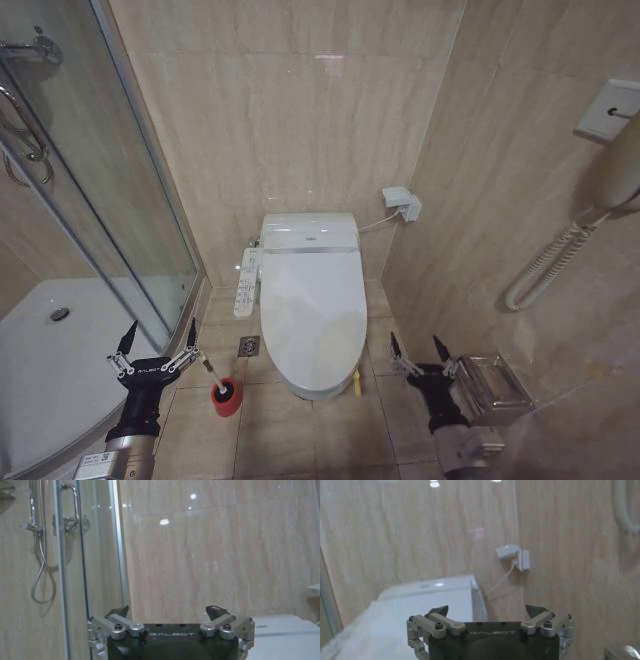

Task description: Open the toilet lid, clean the toilet bowl with a toilet brush, close the toilet lid, and flush.

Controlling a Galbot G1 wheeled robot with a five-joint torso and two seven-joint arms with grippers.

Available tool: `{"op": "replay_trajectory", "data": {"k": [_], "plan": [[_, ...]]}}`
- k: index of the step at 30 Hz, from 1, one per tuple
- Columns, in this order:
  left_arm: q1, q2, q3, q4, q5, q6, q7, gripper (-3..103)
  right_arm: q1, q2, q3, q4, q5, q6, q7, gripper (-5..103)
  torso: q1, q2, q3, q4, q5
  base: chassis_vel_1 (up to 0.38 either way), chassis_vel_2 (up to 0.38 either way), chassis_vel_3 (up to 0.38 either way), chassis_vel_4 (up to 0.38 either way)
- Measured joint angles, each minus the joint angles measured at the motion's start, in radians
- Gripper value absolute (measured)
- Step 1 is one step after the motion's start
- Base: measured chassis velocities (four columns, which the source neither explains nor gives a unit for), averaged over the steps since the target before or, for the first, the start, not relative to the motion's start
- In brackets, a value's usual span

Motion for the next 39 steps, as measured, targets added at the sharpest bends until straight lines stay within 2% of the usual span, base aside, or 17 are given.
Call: {"op": "replay_trajectory", "data": {"k": [8,13,17,22,30,39], "plan": [[0.0,0.0,0.0,0.0,0.0,0.0,0.0,100,0.025,0.024,-0.003,-0.16,-0.043,0.056,-0.008,100,-0.001,0.0,0.0,-0.0001,0.0,0.0,0.0,0.0,0.0],[0.0,0.0,0.0,0.0,0.0,0.0,0.0,100,0.066,0.036,-0.013,-0.305,-0.076,0.092,-0.023,100,0.0,0.0,0.0,0.0,0.0,0.0,0.0,0.0,0.0],[0.0,0.0,0.0,0.0,0.0,0.0,0.0,100,0.129,0.057,-0.014,-0.488,-0.129,0.136,-0.036,100,0.0,0.0,0.0,0.0002,0.0001,0.0,0.0,0.0,0.0],[0.0,0.0,0.0,0.0,0.0,0.0,0.0,100,0.153,0.073,-0.013,-0.612,-0.156,0.174,-0.05,100,0.0,0.0,0.0,0.0,0.0,0.0,0.0,0.0,0.0],[0.0,0.0,0.0,0.0,0.0,0.0,0.0,100,0.187,0.094,-0.031,-0.704,-0.175,0.193,-0.055,100,0.0,0.0,0.0,0.0,0.0,0.0,0.0,0.0,0.0],[0.0,0.0,0.0,0.0,0.0,0.0,0.0,100,0.223,0.107,-0.071,-0.72,-0.174,0.169,-0.052,100,0.0,0.0,0.0,0.0,-0.0001,0.0,0.0,0.0,0.0]]}}
